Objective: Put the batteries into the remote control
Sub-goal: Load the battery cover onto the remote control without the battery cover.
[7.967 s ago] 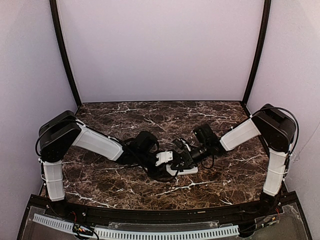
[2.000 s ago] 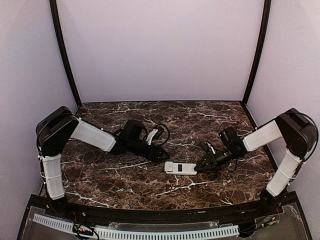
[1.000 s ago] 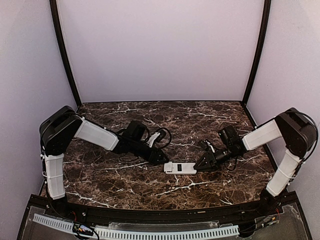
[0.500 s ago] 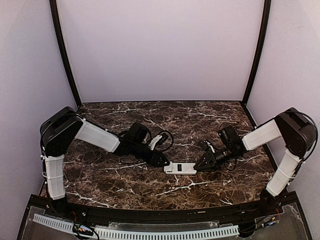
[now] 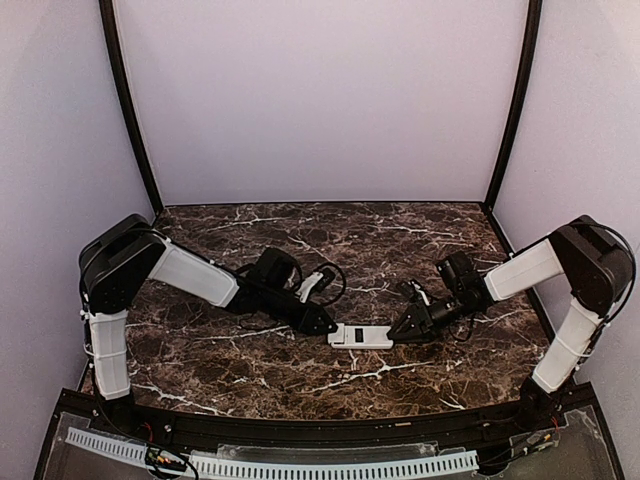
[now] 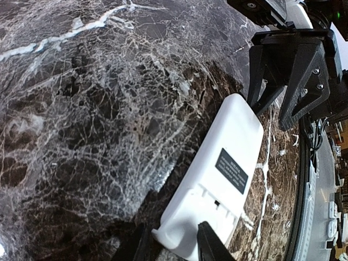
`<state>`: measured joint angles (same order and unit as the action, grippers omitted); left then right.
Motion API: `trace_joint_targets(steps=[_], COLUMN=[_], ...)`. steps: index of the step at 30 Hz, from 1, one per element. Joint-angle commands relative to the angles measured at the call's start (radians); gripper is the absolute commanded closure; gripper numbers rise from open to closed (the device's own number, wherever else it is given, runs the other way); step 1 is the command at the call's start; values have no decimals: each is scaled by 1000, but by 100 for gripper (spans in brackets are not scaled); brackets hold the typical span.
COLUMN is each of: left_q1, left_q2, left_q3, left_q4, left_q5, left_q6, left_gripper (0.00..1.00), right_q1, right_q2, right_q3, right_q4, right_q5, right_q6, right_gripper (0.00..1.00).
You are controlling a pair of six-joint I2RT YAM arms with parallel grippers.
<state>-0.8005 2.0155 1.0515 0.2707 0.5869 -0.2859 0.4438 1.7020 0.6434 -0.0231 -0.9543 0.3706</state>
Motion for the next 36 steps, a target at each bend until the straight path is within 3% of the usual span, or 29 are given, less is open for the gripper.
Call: trace_joint_targets(steps=[1, 21, 36], left_q1=[-12, -29, -29], left_q2=[-35, -62, -42], left_q3=[-30, -72, -89], left_q4=[-30, 4, 50], left_q5=[-5, 0, -11], left_q6=[-12, -47, -122], left_gripper=[71, 78, 65], right_q1=[-5, -5, -4], right_q2=[7, 1, 1], right_q3=[2, -20, -30], right_q4=[18, 53, 61], right_q5=[-17, -18, -23], right_q6=[-11, 8, 11], right_gripper=[62, 63, 65])
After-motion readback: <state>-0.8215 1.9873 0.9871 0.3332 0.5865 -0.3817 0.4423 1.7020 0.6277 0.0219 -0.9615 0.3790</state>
